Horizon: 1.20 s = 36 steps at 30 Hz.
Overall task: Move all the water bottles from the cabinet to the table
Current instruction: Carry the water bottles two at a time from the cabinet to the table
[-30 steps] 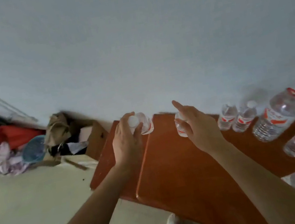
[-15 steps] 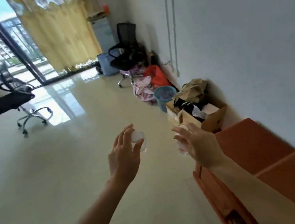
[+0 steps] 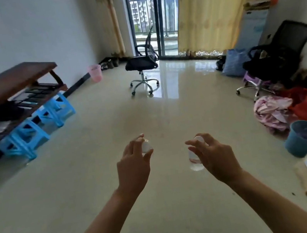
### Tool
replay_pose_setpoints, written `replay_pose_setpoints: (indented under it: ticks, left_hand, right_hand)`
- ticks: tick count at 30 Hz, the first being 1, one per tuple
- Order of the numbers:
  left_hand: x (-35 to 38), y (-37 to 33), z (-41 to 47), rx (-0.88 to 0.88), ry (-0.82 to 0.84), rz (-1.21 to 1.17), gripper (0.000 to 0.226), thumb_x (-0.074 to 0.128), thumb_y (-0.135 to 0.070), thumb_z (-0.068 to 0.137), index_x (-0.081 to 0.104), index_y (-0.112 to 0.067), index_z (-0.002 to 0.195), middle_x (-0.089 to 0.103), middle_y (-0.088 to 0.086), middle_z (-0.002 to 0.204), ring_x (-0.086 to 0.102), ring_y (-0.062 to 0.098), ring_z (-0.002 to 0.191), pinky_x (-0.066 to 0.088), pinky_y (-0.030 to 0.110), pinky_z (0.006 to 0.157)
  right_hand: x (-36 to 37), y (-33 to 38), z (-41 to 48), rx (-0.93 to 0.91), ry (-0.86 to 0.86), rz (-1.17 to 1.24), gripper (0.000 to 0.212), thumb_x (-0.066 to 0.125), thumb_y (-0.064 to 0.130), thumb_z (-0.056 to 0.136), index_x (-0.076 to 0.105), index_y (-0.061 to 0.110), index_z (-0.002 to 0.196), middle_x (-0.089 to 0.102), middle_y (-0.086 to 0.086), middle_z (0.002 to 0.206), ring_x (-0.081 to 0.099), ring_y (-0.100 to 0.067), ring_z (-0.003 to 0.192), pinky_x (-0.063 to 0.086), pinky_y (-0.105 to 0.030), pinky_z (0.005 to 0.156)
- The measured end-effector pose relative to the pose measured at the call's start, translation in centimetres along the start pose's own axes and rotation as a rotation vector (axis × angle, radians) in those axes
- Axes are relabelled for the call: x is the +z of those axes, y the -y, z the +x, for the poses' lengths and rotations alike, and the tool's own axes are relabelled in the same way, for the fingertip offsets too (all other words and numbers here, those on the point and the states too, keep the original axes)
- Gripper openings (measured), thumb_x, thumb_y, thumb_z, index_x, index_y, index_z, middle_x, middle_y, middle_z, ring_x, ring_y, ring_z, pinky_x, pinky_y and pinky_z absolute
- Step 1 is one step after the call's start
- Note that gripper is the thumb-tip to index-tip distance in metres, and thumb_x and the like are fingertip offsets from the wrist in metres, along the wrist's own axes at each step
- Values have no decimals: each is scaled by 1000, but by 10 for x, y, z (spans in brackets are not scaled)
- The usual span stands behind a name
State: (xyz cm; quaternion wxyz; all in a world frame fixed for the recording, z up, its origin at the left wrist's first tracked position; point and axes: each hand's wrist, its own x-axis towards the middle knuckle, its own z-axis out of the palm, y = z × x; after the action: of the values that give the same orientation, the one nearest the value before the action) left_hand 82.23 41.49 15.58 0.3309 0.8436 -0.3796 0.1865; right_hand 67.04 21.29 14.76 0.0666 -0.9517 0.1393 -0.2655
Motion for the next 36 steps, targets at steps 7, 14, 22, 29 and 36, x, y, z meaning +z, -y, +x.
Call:
replay_pose_setpoints:
  ticks: [7,14,22,29,36]
  left_hand:
    - [-10,150,62,-148,-117,115,41,76,-20,84,53,-15,118,65,2,118,68,29,93,53,34,54]
    - [8,296,178,-251,-196,275,35,64,-28,89,57,-9,118,65,3,116,67,25,96,46,24,60]
    - [-20,439,305,-310,-339,439,36,54,-39,94,53,-12,118,64,3,116,65,21,98,51,28,55]
    - [-25,636,376,-375,-383,455,33,56,-37,92,51,-13,114,65,4,111,65,23,95,54,31,55]
    - [-66,805,471,-440,-303,413,37,56,-41,91,56,-11,113,64,2,110,65,26,93,55,36,57]
  right_hand:
    - [124,59,158,-173,28,115,30,84,20,81,67,30,105,67,-8,113,69,-32,67,53,-39,39]
    - [271,99,345,-295,72,275,25,84,24,79,72,29,101,68,-5,109,69,-30,63,51,-36,39]
    - [372,173,550,-429,17,431,28,82,25,81,67,33,103,66,-1,108,69,-27,70,50,-35,42]
    - [504,278,694,-525,55,457,29,77,30,85,59,38,107,62,4,110,68,-25,76,51,-35,46]
    - [580,378,834,-512,81,405,18,78,26,86,72,28,102,64,1,107,67,-26,68,49,-33,46]
